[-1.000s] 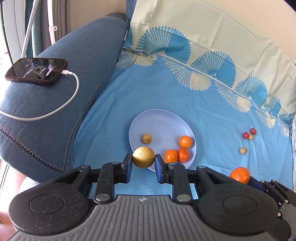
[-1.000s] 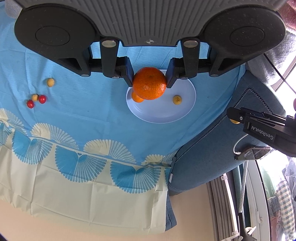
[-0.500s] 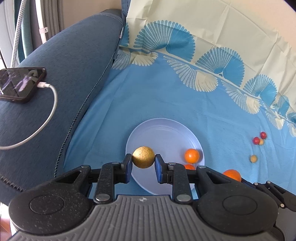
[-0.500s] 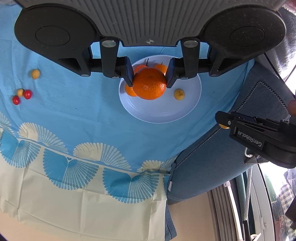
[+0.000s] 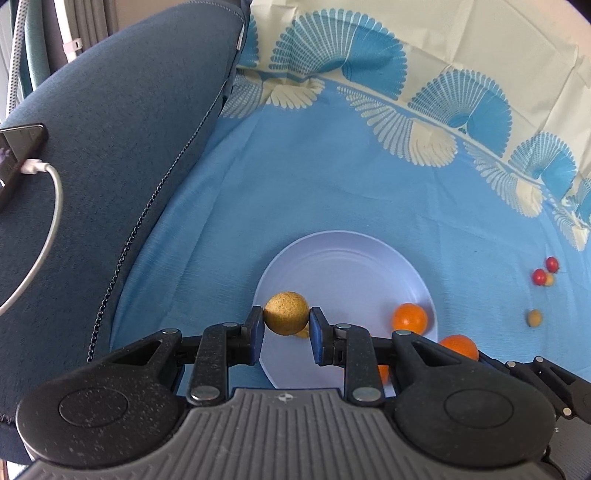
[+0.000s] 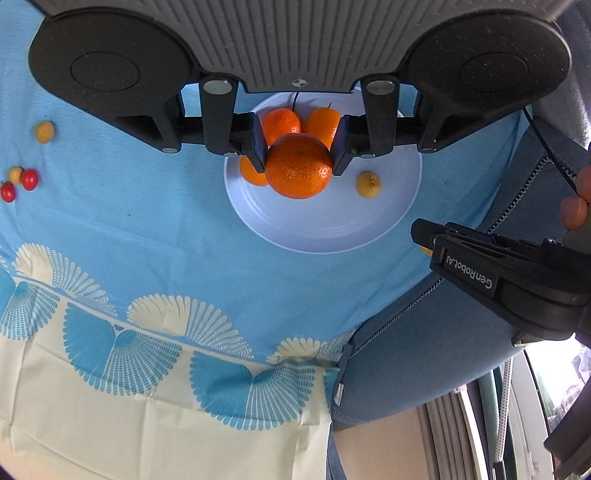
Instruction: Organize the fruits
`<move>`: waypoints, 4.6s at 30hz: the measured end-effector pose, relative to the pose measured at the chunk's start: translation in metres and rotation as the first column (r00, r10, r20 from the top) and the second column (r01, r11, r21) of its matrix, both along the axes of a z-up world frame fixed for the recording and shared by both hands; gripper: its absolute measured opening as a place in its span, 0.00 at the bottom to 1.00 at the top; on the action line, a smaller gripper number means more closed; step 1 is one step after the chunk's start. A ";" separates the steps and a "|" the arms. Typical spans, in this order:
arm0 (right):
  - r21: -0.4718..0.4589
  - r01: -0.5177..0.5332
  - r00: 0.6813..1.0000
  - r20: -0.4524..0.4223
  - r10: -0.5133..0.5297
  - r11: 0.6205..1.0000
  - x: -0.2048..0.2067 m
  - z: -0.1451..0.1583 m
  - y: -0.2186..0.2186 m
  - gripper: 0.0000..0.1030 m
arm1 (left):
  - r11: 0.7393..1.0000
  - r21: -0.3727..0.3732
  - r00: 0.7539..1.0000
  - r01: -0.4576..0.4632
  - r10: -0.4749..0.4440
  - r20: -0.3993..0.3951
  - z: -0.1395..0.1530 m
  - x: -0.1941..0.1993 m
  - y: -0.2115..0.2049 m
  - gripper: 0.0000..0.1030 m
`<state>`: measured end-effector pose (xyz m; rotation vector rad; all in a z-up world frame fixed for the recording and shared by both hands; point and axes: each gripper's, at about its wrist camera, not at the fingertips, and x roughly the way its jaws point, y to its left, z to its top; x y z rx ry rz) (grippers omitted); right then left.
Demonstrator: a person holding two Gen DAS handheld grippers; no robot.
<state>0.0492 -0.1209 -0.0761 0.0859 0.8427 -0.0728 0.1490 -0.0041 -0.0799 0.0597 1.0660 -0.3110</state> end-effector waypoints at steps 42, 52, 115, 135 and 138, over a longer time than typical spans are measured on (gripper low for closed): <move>-0.073 0.050 0.999 0.018 -0.049 0.996 -0.086 0.046 0.030 0.94 | 0.999 0.037 0.997 -0.025 0.023 0.067 0.038 -0.094 0.050 1.00; -0.084 0.082 0.994 0.082 -0.075 0.993 -0.119 0.063 0.032 0.94 | 1.000 0.024 0.993 -0.017 0.014 0.120 0.059 -0.127 0.055 1.00; -0.011 0.167 0.954 0.256 -0.159 0.986 -0.195 0.096 0.018 0.98 | 0.996 0.076 0.966 0.044 -0.062 0.250 0.099 -0.197 0.032 1.00; 0.068 0.335 0.911 0.230 -0.341 0.940 -0.197 0.069 -0.053 0.98 | 0.984 0.147 0.974 0.100 -0.127 0.190 0.086 -0.170 -0.034 1.00; 0.061 0.379 0.895 0.232 -0.382 0.924 -0.202 0.065 -0.070 0.98 | 0.980 0.151 0.973 0.130 -0.155 0.172 0.082 -0.167 -0.052 1.00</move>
